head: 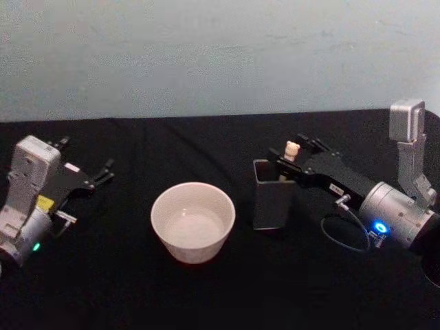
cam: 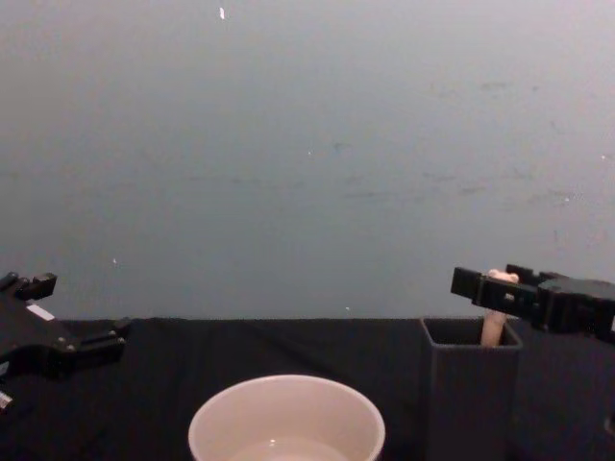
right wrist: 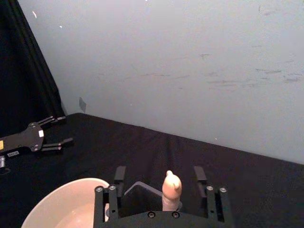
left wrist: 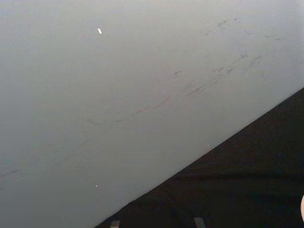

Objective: Pick up the stirring spoon with one hand, stir inside the cup, then place it back in its original position.

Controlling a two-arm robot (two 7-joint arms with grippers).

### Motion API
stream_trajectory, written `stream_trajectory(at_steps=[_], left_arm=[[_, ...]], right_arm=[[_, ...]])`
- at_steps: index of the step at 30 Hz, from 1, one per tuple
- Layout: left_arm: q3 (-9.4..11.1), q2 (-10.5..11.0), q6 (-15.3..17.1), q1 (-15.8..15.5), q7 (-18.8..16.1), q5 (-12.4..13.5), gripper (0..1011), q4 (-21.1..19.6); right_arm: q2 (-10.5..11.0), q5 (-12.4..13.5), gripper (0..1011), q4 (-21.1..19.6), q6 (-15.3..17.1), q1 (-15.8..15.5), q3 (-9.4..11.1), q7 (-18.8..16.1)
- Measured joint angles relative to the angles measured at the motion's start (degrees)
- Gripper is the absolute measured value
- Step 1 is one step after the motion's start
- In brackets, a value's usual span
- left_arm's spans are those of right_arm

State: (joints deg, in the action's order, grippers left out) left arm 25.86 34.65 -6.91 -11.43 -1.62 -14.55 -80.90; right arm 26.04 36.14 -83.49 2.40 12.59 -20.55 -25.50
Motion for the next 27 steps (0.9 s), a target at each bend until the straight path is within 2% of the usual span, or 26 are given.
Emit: stream_trajectory(at_steps=[5,9,13,16,17,19,21,22,27], left_arm=[[0.0,0.0,0.0,0.0,0.0,0.0,1001,0.0],[0.0,0.0,0.0,0.0,0.0,0.0,1001,0.0],[0.0,0.0,0.0,0.0,0.0,0.0,1001,0.0],[0.0,0.0,0.0,0.0,0.0,0.0,1001,0.0],[0.0,0.0,0.0,0.0,0.0,0.0,1001,0.0],[0.0,0.0,0.0,0.0,0.0,0.0,1001,0.0],[0.0,0.0,0.0,0.0,0.0,0.0,1001,0.0],[0.0,0.0,0.0,0.0,0.0,0.0,1001,0.0],[0.0,0.0,0.0,0.0,0.0,0.0,1001,0.0]], right_arm=[[0.0,0.0,996,0.0,0.0,0.0,0.0,0.0],[0.02,-0.17,1002,0.0,-0.21,0.0,-0.02,-0.01],[-0.35,-1.56,1002,-0.32,-2.03,-0.09,0.21,0.76],[-1.3,-3.23,1002,-0.78,-4.57,-0.31,1.02,2.67],[-2.11,-4.81,1002,-1.08,-6.68,-0.5,1.6,4.47],[-2.86,-6.66,1002,-1.34,-8.66,-0.66,2.17,6.62],[-3.88,-9.93,1000,-1.52,-10.83,-0.84,2.86,10.44],[-4.45,-12.78,1002,-1.48,-11.48,-0.9,3.12,13.64],[-5.72,-18.46,1000,-0.41,-10.5,-1.05,3.77,20.56]])
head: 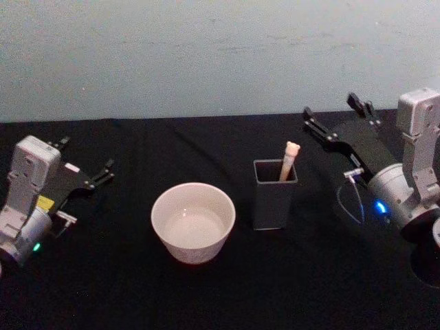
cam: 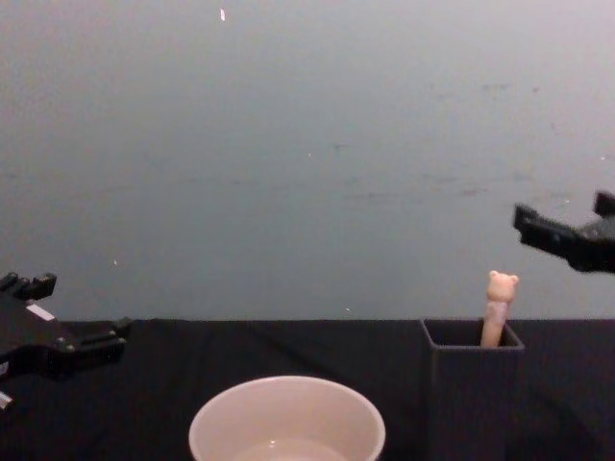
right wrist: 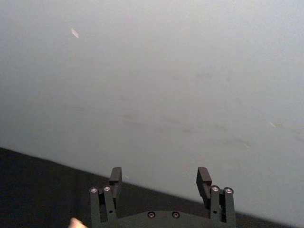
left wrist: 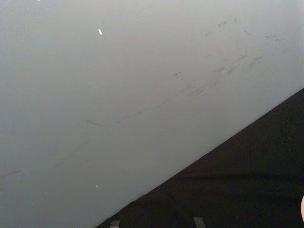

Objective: Pick up the stirring spoon with one hand, stir inside the cup, then place it back in its original position.

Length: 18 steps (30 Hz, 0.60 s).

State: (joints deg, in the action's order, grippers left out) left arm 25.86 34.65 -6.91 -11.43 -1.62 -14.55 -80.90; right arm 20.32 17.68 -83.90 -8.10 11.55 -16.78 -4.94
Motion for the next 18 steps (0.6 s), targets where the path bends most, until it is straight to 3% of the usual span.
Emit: stream_trajectory(at_steps=[5,18], left_arm=[[0.0,0.0,0.0,0.0,0.0,0.0,1001,0.0],[0.0,0.0,0.0,0.0,0.0,0.0,1001,0.0]], right_arm=[[-0.77,-2.07,1000,1.71,2.99,-0.93,0.55,2.67],[-3.07,-3.36,1002,6.94,6.7,-2.58,1.61,3.6]])
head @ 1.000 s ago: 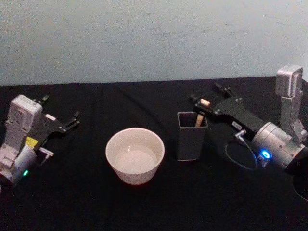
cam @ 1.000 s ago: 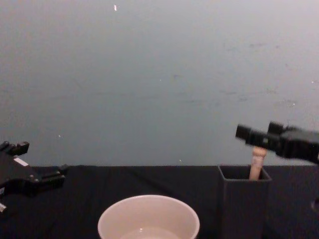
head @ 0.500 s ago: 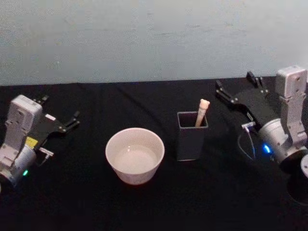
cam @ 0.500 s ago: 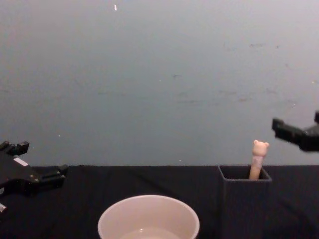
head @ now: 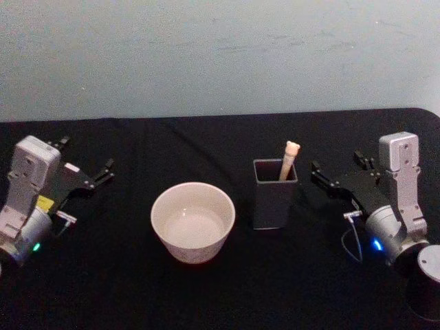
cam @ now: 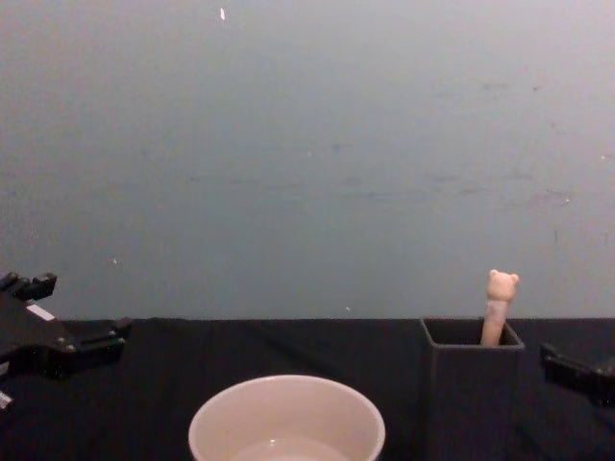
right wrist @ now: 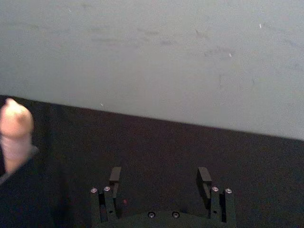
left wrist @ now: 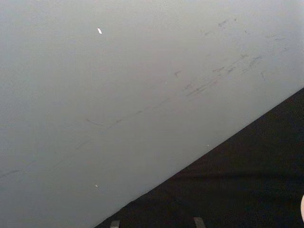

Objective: Pick up the stirring spoon with one hand, stir inside the cup, then place it back in its original position.

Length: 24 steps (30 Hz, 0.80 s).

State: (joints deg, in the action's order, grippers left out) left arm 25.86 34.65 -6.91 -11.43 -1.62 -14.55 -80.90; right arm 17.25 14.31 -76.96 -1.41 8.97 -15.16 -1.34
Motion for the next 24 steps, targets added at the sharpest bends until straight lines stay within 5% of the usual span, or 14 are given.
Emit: stream_trajectory(at_steps=[24], left_arm=[[0.0,0.0,0.0,0.0,0.0,0.0,1001,0.0]], right_arm=[[0.16,-0.08,1000,-0.39,-0.15,0.06,-0.2,0.08]])
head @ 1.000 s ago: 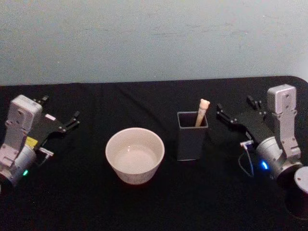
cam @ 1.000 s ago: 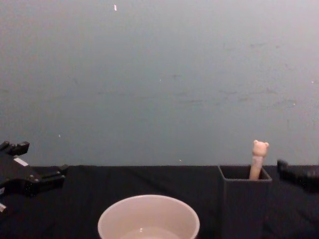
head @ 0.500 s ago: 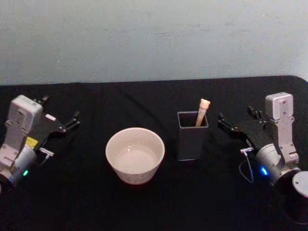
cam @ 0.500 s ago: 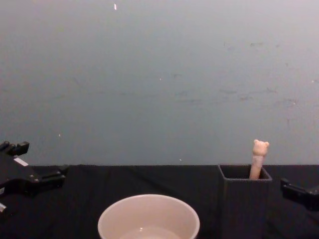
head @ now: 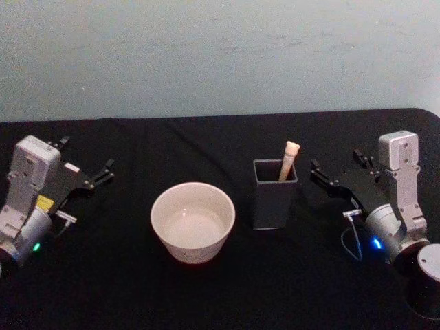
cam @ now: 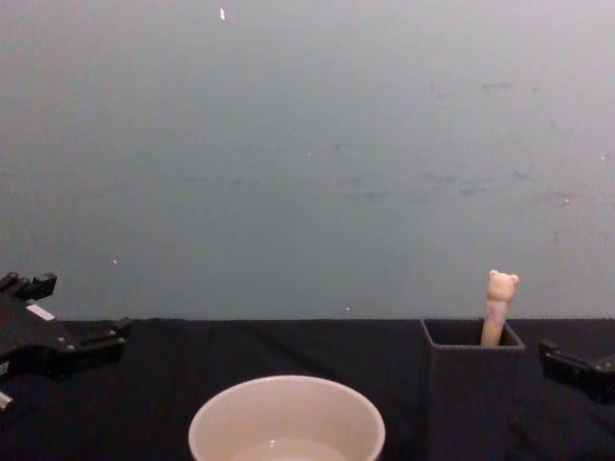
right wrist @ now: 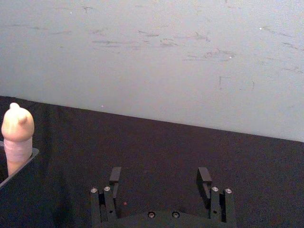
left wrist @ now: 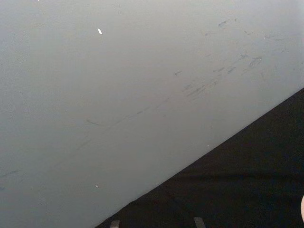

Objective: Pick up the stirring spoon with one hand, stir inside the cup, then place it back in its original position.

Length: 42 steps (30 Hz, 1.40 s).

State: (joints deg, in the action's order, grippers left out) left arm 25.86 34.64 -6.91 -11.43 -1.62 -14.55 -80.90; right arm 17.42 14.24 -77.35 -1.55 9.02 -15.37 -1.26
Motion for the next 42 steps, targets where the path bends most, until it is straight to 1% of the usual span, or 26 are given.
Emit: stream_trajectory(at_steps=[42], left_arm=[[0.0,0.0,0.0,0.0,0.0,0.0,1001,0.0]], right_arm=[[0.06,0.01,1000,-0.11,-0.09,0.0,-0.06,-0.01]])
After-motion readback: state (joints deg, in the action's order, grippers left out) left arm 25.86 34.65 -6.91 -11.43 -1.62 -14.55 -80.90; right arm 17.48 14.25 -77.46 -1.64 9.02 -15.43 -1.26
